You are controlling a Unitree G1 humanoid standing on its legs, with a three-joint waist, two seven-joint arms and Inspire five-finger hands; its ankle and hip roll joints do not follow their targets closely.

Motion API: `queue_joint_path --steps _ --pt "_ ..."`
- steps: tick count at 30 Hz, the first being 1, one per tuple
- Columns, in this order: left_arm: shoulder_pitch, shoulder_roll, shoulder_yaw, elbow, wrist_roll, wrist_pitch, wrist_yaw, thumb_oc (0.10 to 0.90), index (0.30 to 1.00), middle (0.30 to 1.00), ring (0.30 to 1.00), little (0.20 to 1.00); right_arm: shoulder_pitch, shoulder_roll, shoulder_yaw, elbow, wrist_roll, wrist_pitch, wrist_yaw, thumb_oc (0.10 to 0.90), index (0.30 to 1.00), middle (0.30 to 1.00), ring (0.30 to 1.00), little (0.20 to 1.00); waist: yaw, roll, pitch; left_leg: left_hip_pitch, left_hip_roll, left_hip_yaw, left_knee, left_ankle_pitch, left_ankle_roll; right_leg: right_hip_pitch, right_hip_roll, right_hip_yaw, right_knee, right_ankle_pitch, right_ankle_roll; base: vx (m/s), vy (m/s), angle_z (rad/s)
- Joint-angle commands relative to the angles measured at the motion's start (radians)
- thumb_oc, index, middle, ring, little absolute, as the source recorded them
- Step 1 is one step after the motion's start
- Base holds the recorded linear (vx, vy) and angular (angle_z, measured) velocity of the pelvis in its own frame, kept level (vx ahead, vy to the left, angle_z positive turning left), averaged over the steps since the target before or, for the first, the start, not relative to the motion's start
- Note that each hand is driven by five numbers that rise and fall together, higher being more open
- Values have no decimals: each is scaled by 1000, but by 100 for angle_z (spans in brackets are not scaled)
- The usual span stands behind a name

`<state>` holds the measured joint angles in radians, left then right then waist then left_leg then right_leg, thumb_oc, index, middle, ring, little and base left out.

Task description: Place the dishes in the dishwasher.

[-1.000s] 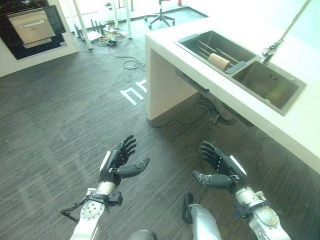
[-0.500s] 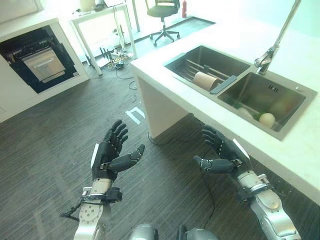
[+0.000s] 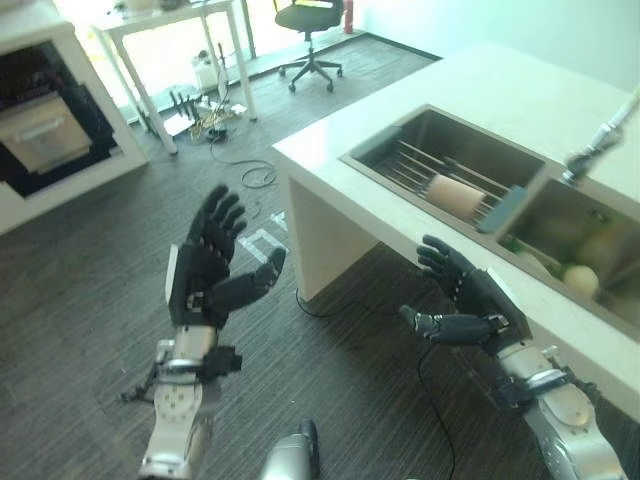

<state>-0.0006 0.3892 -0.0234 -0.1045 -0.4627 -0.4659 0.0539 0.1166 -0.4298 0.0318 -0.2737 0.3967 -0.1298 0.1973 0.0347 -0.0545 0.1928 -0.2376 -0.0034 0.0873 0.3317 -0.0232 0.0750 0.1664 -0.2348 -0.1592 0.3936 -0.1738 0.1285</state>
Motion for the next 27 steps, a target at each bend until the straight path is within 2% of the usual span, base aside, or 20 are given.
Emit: queue_joint_path --steps 1,3,4,5,6,7,9,10,11,13,14,19,21,23,24,25,27 --pt "-6 48 44 -157 56 -124 -21 800 900 900 900 900 -70 -28 -51 -58 57 -143 -37 800 900 900 900 900 1 37 -60 64 53 -66 -32 -140 -74 -20 99 -79 -94 69 27 240 251 17" --pt "-18 53 50 -160 45 -95 -49 800 900 900 900 900 -53 -12 -66 -71 71 -131 -36 800 900 900 900 900 -11 44 -60 97 38 -59 -32 -161 -53 -76 84 -84 109 150 35 259 292 11" --pt "-14 52 55 -167 49 -82 -49 800 900 900 900 900 -51 -9 -69 -71 78 -135 -27 800 900 900 900 900 -20 52 -54 119 44 -39 -32 -173 -49 -133 73 -92 184 150 24 204 228 -12" --pt "-13 53 57 -171 53 -77 -47 800 900 900 900 900 -53 -9 -71 -69 85 -136 -22 800 900 900 900 900 -22 55 -52 125 49 -30 -32 -177 -49 -150 71 -96 197 143 18 195 133 -43" --pt "-17 65 61 -179 59 -66 -51 800 900 900 900 900 -58 -15 -86 -72 103 -139 -22 800 900 900 900 900 -29 51 -48 128 60 8 -32 -178 -53 -170 102 -130 130 108 11 178 35 -40" --pt "-20 71 60 -184 60 -64 -53 800 900 900 900 900 -60 -18 -96 -76 116 -140 -23 800 900 900 900 900 -32 48 -45 132 62 22 -32 -178 -56 -164 125 -152 68 100 9 221 -7 -40" --pt "-20 78 67 -203 72 -56 -59 800 900 900 900 900 -63 -20 -121 -88 146 -143 -22 800 900 900 900 900 -37 43 -27 158 68 50 -32 -190 -66 -161 138 -226 -88 120 -3 188 -58 -46" --pt "-15 77 70 -210 78 -56 -57 800 900 900 900 900 -67 -19 -121 -90 148 -143 -24 800 900 900 900 900 -35 37 -20 172 66 64 -32 -198 -69 -182 116 -252 -94 128 -3 350 -135 -83" --pt "17 75 89 -239 87 -48 -54 800 900 900 900 900 -66 -20 -118 -94 152 -148 -24 800 900 900 900 900 -36 22 -9 225 59 108 -32 -248 -77 -257 46 -292 -94 163 18 366 -158 -103" --pt "37 69 95 -254 87 -42 -59 800 900 900 900 900 -55 -19 -114 -101 152 -159 -36 800 900 900 900 900 -39 18 -5 252 56 125 -32 -275 -74 -288 22 -295 -94 191 30 340 -191 -99" --pt "44 67 91 -268 97 -34 -66 800 900 900 900 900 -37 -17 -118 -103 154 -177 -63 800 900 900 900 900 -49 14 -7 264 53 143 -32 -281 -67 -305 24 -291 -94 147 10 244 -226 -45" --pt "33 67 60 -270 94 -42 -37 800 900 900 900 900 -53 -24 -107 -102 119 -158 -129 800 900 900 900 900 -69 14 -39 293 45 164 -32 -296 -67 -303 60 -244 -94 84 -9 280 -260 5" --pt "25 69 54 -273 94 -43 -21 800 900 900 900 900 -51 -23 -109 -110 114 -162 -151 800 900 900 900 900 -82 19 -54 317 44 186 -32 -292 -80 -298 75 -228 -94 66 -20 320 -275 3" --pt "25 70 54 -277 85 -44 -16 800 900 900 900 900 -44 -27 -123 -114 114 -166 -167 800 900 900 900 900 -89 26 -59 342 55 198 -32 -237 -103 -293 88 -223 -94 52 -36 315 -289 -23" --pt "28 68 55 -292 107 -74 -16 800 900 900 900 900 -28 -39 -149 -121 96 -165 -173 800 900 900 900 900 -92 18 -60 369 69 218 -32 -55 -160 -274 96 -202 -94 25 -65 336 -333 -43" --pt "26 65 55 -303 123 -80 -15 800 900 900 900 900 -26 -47 -163 -127 107 -160 -166 800 900 900 900 900 -91 11 -52 354 72 214 17 -20 -174 -264 95 -190 -94 19 -75 298 -311 -51" --pt "25 61 58 -315 133 -91 -9 800 900 900 900 900 -23 -46 -175 -129 100 -162 -150 800 900 900 900 900 -87 9 -39 279 85 179 143 1 -184 -247 104 -169 -94 10 -89 122 -140 -71"
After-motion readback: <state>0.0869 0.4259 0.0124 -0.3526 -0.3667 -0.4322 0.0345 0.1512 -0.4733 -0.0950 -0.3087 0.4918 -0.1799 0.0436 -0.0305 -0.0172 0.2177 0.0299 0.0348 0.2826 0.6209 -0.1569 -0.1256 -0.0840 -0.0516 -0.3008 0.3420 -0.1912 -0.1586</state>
